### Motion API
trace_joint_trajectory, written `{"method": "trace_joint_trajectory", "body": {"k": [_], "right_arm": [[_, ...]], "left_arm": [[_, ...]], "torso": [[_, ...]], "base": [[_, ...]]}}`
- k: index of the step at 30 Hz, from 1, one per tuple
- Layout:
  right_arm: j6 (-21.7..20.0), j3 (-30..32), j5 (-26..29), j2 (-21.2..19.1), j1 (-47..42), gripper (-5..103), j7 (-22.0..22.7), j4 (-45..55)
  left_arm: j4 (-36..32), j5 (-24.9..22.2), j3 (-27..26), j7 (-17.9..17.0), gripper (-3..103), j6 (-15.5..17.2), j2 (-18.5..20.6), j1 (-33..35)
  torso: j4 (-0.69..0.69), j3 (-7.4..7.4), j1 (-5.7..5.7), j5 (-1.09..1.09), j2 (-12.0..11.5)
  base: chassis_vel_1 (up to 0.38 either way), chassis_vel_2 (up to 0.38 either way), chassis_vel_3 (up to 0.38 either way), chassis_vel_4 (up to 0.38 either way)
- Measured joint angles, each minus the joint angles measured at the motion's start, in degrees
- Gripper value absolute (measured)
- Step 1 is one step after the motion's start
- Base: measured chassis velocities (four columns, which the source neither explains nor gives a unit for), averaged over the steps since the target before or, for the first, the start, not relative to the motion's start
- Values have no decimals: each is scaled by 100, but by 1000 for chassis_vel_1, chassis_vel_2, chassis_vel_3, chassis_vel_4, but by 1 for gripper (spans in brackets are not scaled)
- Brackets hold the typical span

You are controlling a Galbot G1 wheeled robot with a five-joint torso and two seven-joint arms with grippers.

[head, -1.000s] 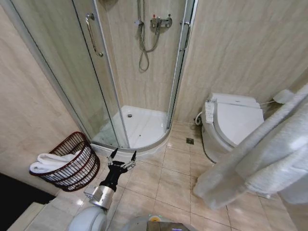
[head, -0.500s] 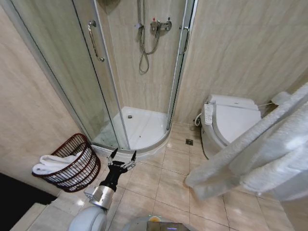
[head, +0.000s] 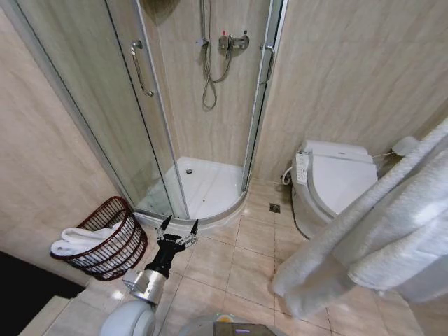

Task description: Discard the used towel into the hamper.

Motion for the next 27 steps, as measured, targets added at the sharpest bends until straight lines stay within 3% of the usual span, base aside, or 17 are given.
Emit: {"method": "trace_joint_trajectory", "body": {"k": [27], "right_arm": [[-9, -53, 7, -95, 60, 2, -8, -21]], "left_arm": [[0, 0, 0, 0, 100, 0, 0, 0]], "torso": [[0, 349, 269, 1, 619]], "base": [[0, 0, 0, 0]]}}
